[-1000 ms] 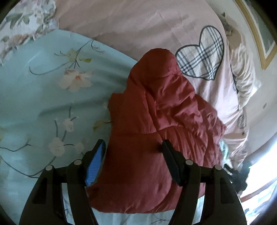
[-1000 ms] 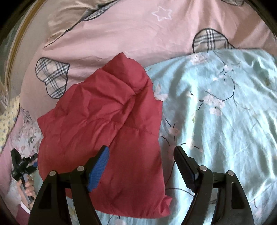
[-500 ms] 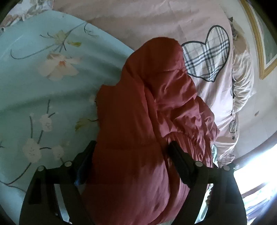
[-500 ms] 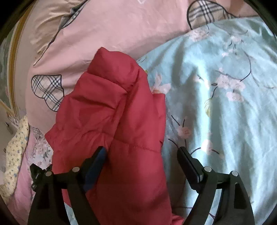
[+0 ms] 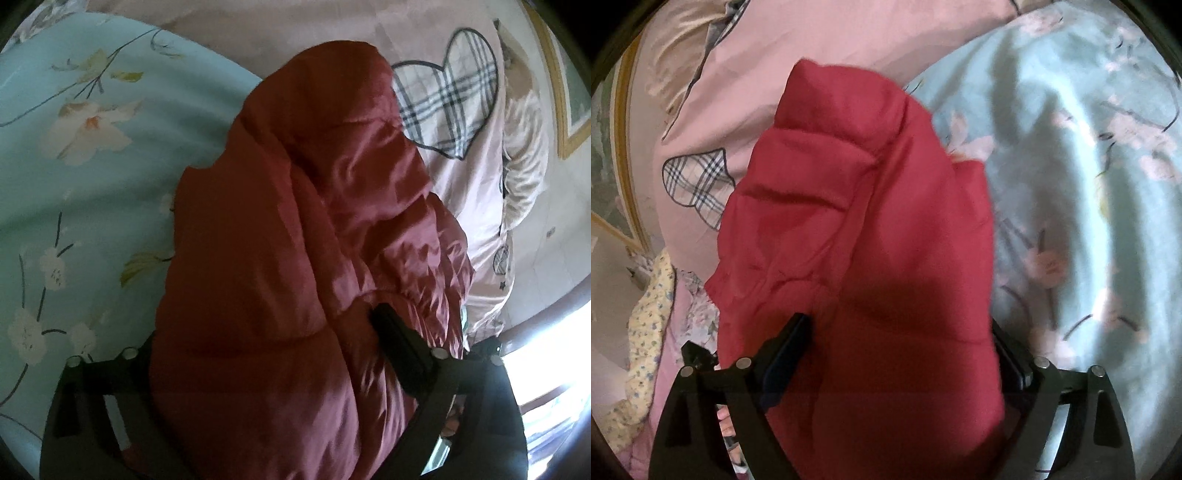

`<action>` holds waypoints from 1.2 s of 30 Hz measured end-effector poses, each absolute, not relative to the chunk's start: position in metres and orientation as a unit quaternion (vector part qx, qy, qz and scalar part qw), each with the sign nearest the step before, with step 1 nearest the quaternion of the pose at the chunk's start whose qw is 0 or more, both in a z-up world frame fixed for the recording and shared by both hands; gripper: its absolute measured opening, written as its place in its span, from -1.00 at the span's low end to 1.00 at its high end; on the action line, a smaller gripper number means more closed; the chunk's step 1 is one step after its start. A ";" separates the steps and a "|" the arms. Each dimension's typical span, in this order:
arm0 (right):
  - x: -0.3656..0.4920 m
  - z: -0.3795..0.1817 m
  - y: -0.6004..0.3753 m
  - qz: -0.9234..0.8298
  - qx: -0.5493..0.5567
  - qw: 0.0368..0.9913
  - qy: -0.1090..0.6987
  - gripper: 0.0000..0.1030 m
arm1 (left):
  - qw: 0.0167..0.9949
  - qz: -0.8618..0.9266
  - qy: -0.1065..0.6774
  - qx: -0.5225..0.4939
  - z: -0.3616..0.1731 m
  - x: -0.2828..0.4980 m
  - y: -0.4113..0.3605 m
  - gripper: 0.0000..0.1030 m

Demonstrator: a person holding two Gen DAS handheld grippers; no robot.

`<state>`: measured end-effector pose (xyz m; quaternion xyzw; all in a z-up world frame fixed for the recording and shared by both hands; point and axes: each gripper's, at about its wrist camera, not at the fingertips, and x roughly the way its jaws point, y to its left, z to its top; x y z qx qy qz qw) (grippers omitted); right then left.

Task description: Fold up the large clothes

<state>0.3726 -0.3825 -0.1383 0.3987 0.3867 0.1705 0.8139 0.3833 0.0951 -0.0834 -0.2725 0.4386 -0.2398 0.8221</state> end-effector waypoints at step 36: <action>0.170 -0.085 -0.342 0.222 0.406 0.793 0.396 -0.26 | 0.824 -0.301 0.426 -0.222 -0.037 0.191 0.146 -0.24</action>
